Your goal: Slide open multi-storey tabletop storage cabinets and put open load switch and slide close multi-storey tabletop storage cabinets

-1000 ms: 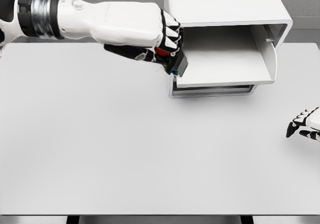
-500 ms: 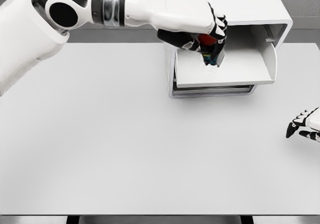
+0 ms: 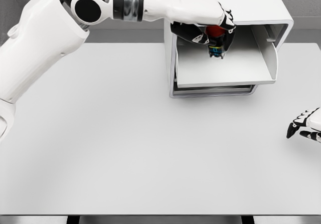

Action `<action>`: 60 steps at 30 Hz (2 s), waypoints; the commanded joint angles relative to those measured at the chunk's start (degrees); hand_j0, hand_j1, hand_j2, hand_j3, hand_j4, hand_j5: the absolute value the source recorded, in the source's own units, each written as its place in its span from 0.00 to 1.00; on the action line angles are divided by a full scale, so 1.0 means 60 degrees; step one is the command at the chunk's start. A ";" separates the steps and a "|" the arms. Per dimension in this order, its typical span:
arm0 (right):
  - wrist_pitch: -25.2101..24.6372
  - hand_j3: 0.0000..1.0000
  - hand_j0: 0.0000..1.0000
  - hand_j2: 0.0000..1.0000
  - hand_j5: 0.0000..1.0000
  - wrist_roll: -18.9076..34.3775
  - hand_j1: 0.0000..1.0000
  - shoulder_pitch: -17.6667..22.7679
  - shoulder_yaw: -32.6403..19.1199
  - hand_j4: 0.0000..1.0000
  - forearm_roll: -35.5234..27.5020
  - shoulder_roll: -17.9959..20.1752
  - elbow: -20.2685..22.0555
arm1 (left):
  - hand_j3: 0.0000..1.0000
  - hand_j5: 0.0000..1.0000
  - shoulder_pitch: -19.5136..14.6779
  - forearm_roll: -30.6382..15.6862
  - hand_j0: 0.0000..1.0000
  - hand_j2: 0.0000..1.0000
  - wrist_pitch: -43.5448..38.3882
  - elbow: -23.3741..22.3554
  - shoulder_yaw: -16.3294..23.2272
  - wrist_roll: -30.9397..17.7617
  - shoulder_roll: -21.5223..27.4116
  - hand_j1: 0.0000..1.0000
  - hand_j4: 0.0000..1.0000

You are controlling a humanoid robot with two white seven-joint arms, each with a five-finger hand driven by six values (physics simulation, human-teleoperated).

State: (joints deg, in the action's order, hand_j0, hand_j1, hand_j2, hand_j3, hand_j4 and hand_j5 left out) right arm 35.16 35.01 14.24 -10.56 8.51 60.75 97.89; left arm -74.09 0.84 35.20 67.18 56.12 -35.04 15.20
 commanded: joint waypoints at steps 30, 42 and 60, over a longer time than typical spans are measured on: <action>-0.0026 0.37 0.37 0.37 0.37 -0.0002 0.37 -0.4233 0.4337 0.37 -0.0057 0.0027 0.0428 | 1.00 1.00 0.0278 -0.2088 1.00 1.00 -0.0033 0.3526 -0.0051 0.0006 0.5025 1.00 1.00; -0.0026 0.46 0.46 0.46 0.46 -0.0002 0.46 -0.5902 0.5435 0.46 -0.0115 -0.0588 0.0150 | 1.00 1.00 0.0908 -0.2074 1.00 1.00 -0.0033 0.3511 -0.0036 0.0006 0.5450 1.00 1.00; -0.0026 0.46 0.46 0.46 0.46 -0.0002 0.46 -0.7090 0.6696 0.46 -0.0057 -0.1115 -0.1110 | 1.00 1.00 0.2520 -0.1883 1.00 1.00 -0.0033 0.3306 -0.0212 0.0006 0.7895 1.00 1.00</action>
State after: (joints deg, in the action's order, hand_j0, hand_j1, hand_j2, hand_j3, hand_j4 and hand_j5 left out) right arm 35.34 34.98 -28.74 29.57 8.35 54.27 92.85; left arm -58.54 -10.11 35.21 87.10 55.07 -35.03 60.65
